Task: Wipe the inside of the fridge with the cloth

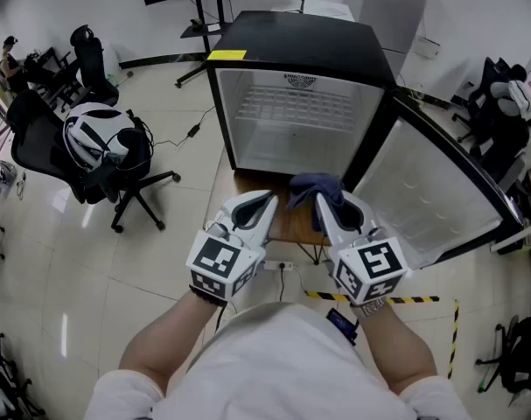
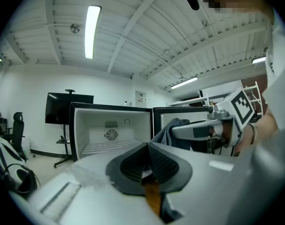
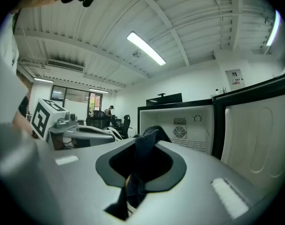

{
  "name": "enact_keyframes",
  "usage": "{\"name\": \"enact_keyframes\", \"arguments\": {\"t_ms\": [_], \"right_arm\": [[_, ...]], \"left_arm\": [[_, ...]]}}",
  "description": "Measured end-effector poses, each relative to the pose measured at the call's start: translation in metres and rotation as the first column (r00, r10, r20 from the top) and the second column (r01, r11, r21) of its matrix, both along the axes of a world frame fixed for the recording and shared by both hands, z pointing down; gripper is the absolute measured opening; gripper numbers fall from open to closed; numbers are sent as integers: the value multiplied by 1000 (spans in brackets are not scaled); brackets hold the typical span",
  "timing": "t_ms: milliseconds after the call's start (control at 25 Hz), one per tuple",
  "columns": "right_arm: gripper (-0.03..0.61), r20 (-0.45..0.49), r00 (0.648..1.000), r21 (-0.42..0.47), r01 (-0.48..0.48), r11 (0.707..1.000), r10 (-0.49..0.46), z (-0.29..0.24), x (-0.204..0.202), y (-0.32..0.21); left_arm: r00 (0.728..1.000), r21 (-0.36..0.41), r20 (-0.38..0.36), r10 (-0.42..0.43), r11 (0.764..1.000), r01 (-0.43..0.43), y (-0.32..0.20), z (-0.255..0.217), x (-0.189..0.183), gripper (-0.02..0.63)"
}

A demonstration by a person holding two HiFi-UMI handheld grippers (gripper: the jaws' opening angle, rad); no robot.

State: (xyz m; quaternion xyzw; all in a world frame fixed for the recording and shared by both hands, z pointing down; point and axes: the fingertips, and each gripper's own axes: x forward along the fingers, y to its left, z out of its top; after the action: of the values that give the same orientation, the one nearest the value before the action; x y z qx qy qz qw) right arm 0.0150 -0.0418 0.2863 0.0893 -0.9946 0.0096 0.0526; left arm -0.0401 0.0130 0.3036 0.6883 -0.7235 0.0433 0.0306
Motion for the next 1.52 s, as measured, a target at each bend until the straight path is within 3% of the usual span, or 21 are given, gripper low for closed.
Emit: {"name": "enact_keyframes", "arguments": {"t_ms": [440,640,1000,1520], "right_arm": [[41,8,996,33,93,995,-94,-7,13,-12],[41,18,989,42,144,989,-145,-11,5,-12],[41,68,972,105,219,970,-227,-29,-37,-5],[41,86,966,191,225,955,-245,-43,-149,-9]], "left_arm": [[994,3,10,-108,994,108,-12,0,12,6],[984,-10,9,-177,984,177,-10,-3,-2,6],[966,-30,7,-260,965,260,-4,-6,-52,20],[965,-57,28,-261,963,263,-21,-9,-171,108]]}}
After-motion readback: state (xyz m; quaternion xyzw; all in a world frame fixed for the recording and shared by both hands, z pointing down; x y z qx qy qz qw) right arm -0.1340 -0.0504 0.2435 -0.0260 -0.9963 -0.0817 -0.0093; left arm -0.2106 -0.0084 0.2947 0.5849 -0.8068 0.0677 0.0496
